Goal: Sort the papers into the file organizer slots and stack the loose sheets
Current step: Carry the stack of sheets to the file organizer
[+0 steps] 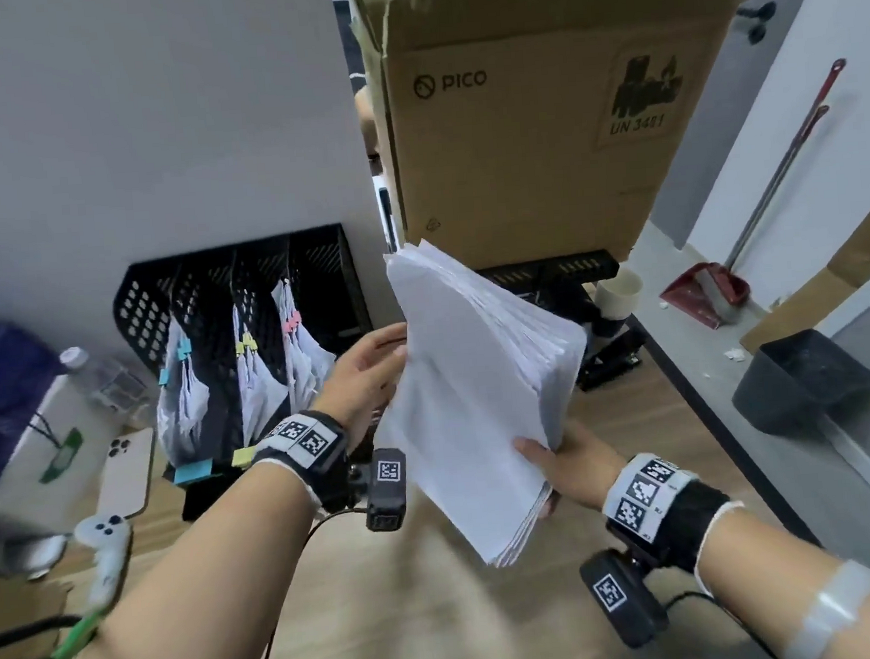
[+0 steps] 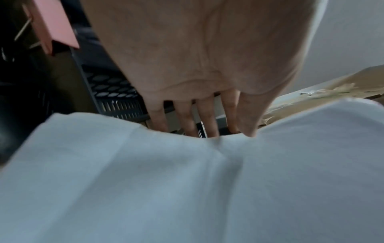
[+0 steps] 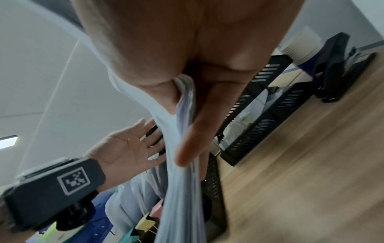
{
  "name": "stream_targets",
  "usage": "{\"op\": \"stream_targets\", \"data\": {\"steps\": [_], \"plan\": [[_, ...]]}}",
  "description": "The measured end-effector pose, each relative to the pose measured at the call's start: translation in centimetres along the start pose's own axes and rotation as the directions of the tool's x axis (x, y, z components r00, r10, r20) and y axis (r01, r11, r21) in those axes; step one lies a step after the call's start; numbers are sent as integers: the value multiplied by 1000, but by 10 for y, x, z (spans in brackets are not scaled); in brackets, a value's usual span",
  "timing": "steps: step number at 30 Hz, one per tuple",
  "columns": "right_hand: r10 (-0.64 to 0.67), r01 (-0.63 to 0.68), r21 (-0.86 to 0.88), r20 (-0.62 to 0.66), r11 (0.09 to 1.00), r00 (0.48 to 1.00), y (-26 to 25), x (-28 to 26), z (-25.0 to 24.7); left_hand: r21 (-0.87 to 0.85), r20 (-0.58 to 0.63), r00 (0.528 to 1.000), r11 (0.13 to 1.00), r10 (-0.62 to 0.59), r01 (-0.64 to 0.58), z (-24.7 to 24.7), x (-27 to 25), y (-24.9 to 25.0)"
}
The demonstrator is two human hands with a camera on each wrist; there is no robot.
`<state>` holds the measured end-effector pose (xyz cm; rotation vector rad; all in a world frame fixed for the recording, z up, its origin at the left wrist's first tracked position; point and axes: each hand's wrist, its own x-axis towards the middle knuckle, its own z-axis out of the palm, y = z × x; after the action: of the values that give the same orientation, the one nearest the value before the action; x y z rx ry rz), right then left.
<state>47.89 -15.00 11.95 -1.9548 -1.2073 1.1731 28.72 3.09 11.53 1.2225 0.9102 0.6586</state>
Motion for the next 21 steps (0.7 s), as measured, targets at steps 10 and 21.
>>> {"op": "stream_targets", "data": {"steps": [10, 21], "plan": [[-127, 127, -51, -2, 991, 992, -83, 29, 28, 358, -214, 975, 933, 54, 27, -75, -16, 1], [-57, 18, -286, -129, 958, 990, -144, 93, 95, 203, -145, 989, 978, -27, 56, -128, 2, 5]]}}
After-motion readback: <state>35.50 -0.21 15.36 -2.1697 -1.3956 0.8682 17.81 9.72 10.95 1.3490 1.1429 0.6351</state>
